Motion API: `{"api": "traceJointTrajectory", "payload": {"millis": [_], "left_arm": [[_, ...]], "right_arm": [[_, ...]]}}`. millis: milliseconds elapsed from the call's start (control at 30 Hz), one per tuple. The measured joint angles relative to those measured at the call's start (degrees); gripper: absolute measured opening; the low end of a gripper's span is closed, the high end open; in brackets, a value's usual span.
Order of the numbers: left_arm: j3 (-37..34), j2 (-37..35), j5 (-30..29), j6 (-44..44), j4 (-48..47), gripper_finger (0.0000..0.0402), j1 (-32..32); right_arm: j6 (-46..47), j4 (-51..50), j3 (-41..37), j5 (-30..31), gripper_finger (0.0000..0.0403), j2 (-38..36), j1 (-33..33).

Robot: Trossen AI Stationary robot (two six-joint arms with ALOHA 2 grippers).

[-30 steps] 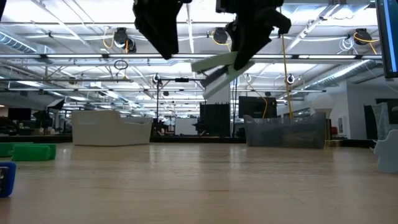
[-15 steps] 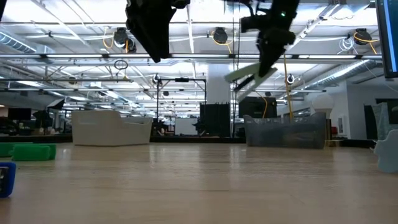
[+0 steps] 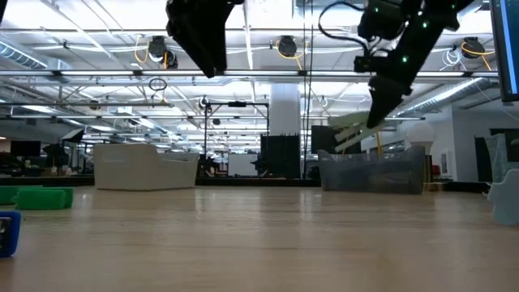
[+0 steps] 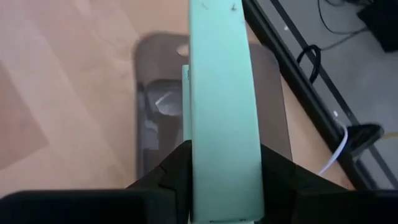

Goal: Pick and place Stapler, Stapler remover, tape
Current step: Put the light green stapler into the black bin

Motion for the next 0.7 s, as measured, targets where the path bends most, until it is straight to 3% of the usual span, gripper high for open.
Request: {"api": "traceJointTrajectory", "payload": {"millis": [367, 700], "left_arm": [[0.0, 0.0, -0.4, 0.3, 3.8, 0.0271, 0.0], [0.0, 0.0, -0.5, 0.2, 3.7, 0.0271, 0.0]], "right_arm": [[-3.0, 7.6, -7.3, -0.7, 0.0118, 0.0, -3.4], [-6.0, 12.0, -10.2, -6.2, 0.0118, 1.4, -5.5]]}}
